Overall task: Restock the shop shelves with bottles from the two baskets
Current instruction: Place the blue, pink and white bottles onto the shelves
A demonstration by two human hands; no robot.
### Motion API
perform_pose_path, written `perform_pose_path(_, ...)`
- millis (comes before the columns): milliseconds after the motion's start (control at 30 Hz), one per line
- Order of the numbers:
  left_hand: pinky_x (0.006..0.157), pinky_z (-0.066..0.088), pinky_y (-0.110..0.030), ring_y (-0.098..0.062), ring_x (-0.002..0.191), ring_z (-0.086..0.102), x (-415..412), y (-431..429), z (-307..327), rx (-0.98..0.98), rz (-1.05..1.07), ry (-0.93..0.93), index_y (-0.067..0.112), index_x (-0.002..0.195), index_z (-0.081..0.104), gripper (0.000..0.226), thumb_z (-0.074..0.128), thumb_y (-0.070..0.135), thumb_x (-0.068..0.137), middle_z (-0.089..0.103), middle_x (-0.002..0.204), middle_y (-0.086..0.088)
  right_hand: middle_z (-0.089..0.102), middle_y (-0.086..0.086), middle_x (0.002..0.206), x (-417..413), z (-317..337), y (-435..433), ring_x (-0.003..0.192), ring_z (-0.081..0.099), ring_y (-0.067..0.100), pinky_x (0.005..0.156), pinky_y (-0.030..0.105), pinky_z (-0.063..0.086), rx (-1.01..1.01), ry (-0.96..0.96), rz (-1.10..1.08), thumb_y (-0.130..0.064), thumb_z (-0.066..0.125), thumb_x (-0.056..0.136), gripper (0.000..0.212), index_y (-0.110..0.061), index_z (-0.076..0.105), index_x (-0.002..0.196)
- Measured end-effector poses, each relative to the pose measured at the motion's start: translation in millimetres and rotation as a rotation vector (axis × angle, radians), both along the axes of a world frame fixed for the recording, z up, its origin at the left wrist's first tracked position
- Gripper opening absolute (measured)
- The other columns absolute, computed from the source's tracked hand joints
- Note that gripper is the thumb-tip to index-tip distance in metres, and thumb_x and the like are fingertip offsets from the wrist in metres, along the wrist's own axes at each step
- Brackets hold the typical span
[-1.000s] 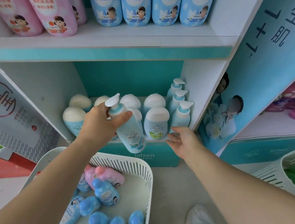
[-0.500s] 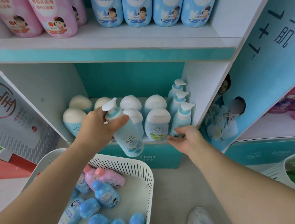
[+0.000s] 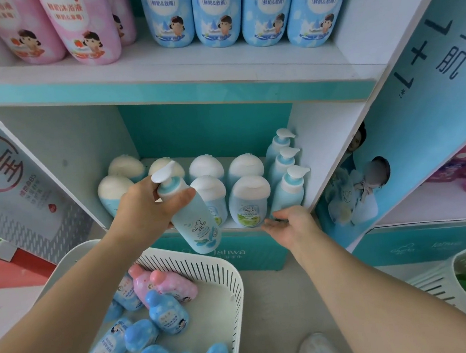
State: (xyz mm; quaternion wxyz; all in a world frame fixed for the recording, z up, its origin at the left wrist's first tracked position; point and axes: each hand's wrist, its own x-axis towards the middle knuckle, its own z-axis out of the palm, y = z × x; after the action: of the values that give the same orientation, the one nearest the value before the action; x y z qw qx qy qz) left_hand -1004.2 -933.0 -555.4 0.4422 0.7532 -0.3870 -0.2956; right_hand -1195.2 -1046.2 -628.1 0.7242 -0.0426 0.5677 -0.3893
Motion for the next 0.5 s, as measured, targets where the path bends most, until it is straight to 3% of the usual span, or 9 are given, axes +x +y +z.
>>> perform_pose_path(133, 0.073, 0.059, -0.042, -0.024, 0.085, 0.068, -0.5, -1.5, -0.5, -0.003, 0.0, 0.021, 0.026, 0.083, 0.058, 0.015, 0.07, 0.032, 0.078, 0.068, 0.092, -0.006, 0.04, 0.025, 0.138, 1.2, -2.5, -2.7, 0.129, 0.04, 0.039, 0.105, 0.054, 0.036, -0.005, -0.027, -0.012, 0.019, 0.031, 0.089, 0.044, 0.006, 0.042, 0.13)
perform_pose_path(267, 0.072, 0.059, -0.041, -0.024, 0.085, 0.068, -0.5, -3.2, -1.5, -0.003, 0.008, 0.007, 0.023, 0.087, 0.059, 0.017, 0.071, 0.032, 0.079, 0.068, 0.092, -0.007, 0.048, 0.024, 0.133, 5.6, -9.0, -5.8, 0.123, 0.048, 0.039, 0.104, 0.053, 0.037, -0.023, -0.124, -0.041, 0.018, 0.029, 0.088, 0.031, 0.004, 0.051, 0.104)
perform_pose_path(500, 0.071, 0.059, -0.04, -0.023, 0.085, 0.067, 0.3, -3.1, -1.6, 0.004, 0.002, -0.012, 0.017, 0.096, 0.059, 0.024, 0.069, 0.031, 0.079, 0.067, 0.093, -0.005, 0.049, 0.021, 0.133, 9.1, -24.6, -12.2, 0.122, 0.051, 0.035, 0.104, 0.049, 0.039, -0.03, -0.144, -0.072, 0.015, 0.032, 0.09, 0.043, 0.003, 0.043, 0.13)
